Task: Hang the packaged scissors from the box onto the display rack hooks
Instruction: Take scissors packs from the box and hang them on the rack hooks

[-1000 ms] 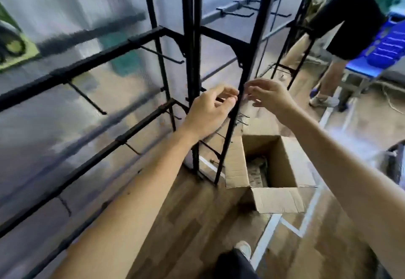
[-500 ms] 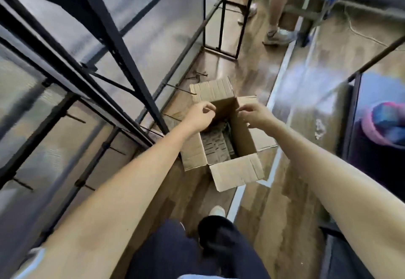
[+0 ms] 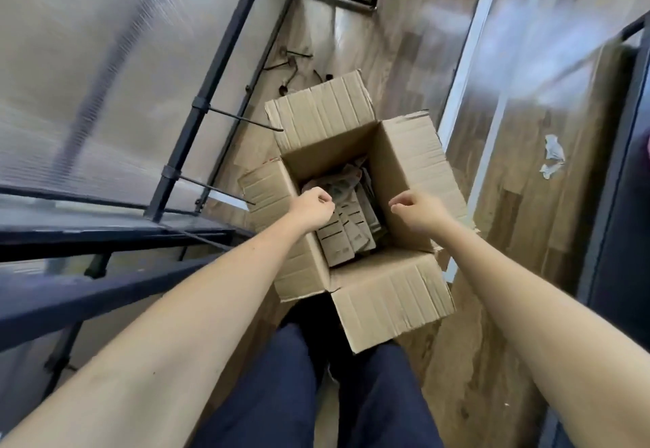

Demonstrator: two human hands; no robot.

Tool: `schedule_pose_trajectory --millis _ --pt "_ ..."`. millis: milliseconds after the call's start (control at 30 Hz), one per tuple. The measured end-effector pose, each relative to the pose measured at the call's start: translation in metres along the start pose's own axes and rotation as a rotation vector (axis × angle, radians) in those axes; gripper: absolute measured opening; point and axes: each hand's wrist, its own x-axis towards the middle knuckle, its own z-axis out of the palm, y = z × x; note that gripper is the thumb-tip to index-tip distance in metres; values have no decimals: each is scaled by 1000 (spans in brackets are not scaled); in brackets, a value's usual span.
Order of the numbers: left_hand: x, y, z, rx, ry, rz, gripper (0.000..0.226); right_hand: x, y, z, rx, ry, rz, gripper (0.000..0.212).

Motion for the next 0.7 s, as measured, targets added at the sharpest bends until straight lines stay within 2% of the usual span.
schedule_pose_trajectory --millis 233,467,600,700 --pt "144 -52 68 -64 5 -110 23 140 43 74 -117 -88 -2 28" --pt "265 -108 147 -124 24 -190 45 261 103 160 -36 -88 78 37" --pt "323 -131 184 -99 120 -215 56 310 130 194 -30 -5 73 40" --pt "347 -141 210 -141 153 -186 64 334 150 213 18 -8 111 44"
